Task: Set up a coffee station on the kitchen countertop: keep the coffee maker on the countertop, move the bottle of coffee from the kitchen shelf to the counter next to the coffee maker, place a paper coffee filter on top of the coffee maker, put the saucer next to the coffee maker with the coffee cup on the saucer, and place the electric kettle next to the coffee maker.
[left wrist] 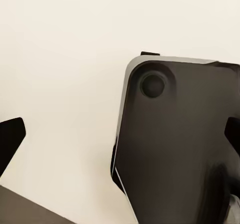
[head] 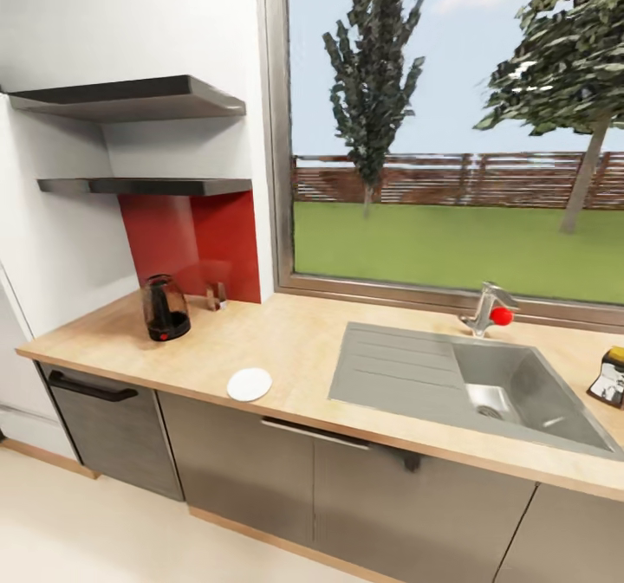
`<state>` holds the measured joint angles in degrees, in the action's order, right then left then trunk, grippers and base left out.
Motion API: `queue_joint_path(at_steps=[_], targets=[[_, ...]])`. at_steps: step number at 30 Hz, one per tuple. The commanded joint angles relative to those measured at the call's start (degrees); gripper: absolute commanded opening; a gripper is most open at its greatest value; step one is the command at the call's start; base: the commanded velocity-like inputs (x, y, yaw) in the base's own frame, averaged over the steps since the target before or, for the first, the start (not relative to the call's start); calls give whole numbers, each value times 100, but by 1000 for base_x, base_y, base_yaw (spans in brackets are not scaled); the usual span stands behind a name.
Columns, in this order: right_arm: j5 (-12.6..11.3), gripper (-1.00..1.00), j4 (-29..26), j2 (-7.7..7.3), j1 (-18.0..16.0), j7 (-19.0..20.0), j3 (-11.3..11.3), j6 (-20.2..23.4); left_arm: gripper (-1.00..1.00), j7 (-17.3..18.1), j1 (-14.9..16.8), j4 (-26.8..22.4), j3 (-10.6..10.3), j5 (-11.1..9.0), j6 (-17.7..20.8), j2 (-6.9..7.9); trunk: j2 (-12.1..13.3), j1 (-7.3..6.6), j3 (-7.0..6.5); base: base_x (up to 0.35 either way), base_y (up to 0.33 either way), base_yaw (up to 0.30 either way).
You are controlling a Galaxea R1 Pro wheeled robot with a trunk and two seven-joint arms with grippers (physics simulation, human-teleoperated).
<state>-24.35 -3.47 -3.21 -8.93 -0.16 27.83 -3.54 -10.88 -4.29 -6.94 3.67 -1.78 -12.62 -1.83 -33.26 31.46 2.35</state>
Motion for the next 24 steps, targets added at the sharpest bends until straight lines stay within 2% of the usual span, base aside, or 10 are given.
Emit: queue_joint_path(at_steps=[1,6,17,24], targets=[[-59,100,1,-2,-4,-2,48,-19,100,9,-2,-9,33,-18,-10,-3,-9,3,9,85,337,2],[-72,100,-20,-4,-4,-1,31,-25,100,7,-2,-9,29,-8,10,0,-9,3,9,86,337,0],[-88,100,-27,-4,-4,1,10,-24,100,5,-2,-9,34,-25,22,2,-9,3,1,35,337,-272],[-104,100,-31,-4,-4,6,3,-24,100,6,8,-17,43,-49,27,7,-9,3,1,-63,337,-76]])
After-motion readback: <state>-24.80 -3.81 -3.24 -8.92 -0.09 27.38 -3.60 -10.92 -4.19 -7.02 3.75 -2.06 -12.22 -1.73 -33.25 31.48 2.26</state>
